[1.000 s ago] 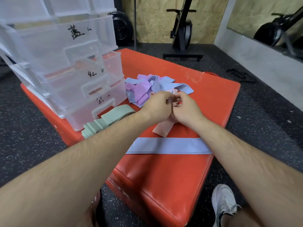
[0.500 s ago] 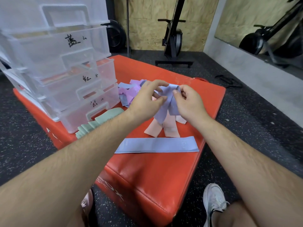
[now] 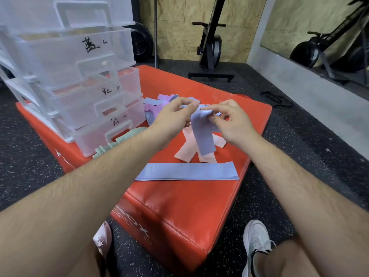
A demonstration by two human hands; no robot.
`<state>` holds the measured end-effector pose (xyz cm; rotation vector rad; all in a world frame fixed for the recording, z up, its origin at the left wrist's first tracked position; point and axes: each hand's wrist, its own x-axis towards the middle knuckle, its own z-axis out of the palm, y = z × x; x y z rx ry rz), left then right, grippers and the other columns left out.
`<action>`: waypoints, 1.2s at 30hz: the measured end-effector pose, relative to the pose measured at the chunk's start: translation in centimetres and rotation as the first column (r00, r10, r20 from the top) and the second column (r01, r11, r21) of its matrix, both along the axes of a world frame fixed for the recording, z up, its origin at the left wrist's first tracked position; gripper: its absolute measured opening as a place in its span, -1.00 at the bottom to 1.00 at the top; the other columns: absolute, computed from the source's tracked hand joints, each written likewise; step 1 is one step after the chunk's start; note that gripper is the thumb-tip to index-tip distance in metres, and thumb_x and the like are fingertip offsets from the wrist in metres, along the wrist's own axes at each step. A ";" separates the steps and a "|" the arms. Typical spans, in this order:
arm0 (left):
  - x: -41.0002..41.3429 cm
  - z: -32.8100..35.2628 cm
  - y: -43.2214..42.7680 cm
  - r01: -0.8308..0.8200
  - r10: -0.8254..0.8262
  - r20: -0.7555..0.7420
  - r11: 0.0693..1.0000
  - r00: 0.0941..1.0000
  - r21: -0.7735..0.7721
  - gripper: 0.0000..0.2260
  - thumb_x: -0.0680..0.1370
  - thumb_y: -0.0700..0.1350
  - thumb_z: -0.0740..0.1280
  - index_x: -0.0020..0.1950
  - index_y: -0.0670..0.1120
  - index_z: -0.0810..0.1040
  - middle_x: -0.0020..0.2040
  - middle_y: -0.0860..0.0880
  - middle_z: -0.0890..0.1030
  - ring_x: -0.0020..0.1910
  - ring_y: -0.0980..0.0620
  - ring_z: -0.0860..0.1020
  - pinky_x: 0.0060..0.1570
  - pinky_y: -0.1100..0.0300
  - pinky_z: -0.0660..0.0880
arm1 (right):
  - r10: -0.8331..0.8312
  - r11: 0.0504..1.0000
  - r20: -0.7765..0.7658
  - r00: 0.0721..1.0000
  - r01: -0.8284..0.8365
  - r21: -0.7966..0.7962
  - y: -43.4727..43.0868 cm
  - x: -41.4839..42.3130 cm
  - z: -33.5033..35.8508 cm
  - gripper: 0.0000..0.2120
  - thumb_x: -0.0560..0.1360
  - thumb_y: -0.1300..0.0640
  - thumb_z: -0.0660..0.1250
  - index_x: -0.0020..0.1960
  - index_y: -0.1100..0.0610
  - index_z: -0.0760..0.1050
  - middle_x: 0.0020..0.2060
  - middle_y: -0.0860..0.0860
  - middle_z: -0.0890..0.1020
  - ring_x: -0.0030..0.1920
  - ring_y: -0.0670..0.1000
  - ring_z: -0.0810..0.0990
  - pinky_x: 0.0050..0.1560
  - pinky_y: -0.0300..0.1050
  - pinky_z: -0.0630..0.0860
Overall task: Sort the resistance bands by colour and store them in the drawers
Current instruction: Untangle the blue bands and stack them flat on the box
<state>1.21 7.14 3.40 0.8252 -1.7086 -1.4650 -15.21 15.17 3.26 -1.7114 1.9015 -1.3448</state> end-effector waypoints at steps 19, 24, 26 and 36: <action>0.7 0.2 0.4 -0.009 0.009 -0.006 1.000 1.000 0.029 -0.66 0.52 -0.25 0.37 0.27 -0.02 0.52 0.17 0.00 0.60 0.08 0.07 0.59 0.03 0.10 0.53 | -0.072 0.997 0.761 0.644 0.015 0.081 -0.1 2.1 1.0 -0.62 0.49 0.46 0.25 0.25 0.19 0.45 0.04 0.09 0.70 -0.14 0.00 0.70 -0.19 -0.12 0.61; 0.7 0.2 0.1 -0.146 0.146 -0.008 0.989 0.989 0.020 -0.82 0.52 -0.11 0.44 0.09 -0.11 0.57 -0.09 0.01 0.60 -0.24 0.17 0.53 -0.24 0.30 0.42 | -0.027 0.999 0.482 0.876 0.036 -0.009 0.4 2.7 0.8 -0.60 0.45 0.46 0.25 0.20 0.13 0.48 0.08 0.01 0.68 -0.06 -0.05 0.65 -0.15 -0.20 0.52; 0.8 0.1 -0.1 -0.167 0.167 -0.014 0.986 0.986 0.022 -0.80 0.51 -0.10 0.46 0.06 -0.10 0.53 -0.16 0.00 0.57 -0.29 0.15 0.50 -0.29 0.30 0.42 | 0.006 0.999 0.419 0.908 0.015 -0.045 0.5 2.9 0.7 -0.66 0.47 0.45 0.28 0.16 0.13 0.47 0.07 0.01 0.65 -0.18 -0.11 0.57 -0.14 -0.20 0.50; 1.9 0.4 -0.1 -0.130 0.132 -0.054 0.990 0.990 0.048 -0.85 0.49 -0.17 0.47 0.01 -0.04 0.58 -0.12 -0.07 0.55 -0.19 0.03 0.56 -0.25 0.19 0.48 | 0.045 0.992 0.217 0.975 -0.019 -0.121 0.6 3.4 0.1 -0.70 0.49 0.29 0.40 0.15 0.08 0.43 -0.11 -0.08 0.60 -0.30 -0.07 0.47 -0.21 -0.23 0.48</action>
